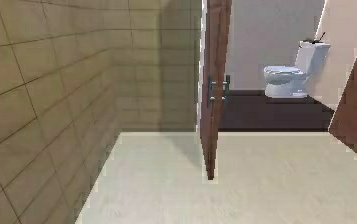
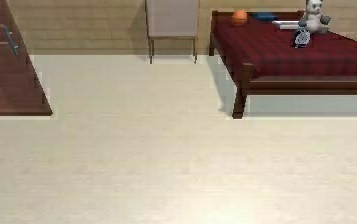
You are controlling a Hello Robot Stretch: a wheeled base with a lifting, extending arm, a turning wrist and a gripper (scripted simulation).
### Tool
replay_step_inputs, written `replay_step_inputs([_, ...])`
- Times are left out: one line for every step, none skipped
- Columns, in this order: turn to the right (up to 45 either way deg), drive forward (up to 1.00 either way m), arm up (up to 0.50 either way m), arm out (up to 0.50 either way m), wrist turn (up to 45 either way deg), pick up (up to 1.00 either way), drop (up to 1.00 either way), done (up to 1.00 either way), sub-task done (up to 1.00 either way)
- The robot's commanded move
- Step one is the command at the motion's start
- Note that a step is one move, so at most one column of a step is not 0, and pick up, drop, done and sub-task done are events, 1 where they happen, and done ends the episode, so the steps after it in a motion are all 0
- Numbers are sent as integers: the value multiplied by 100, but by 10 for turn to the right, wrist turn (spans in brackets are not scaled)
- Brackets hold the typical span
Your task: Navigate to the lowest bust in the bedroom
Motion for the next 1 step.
replay_step_inputs([450,0,0,0,0,0,0,0,0])
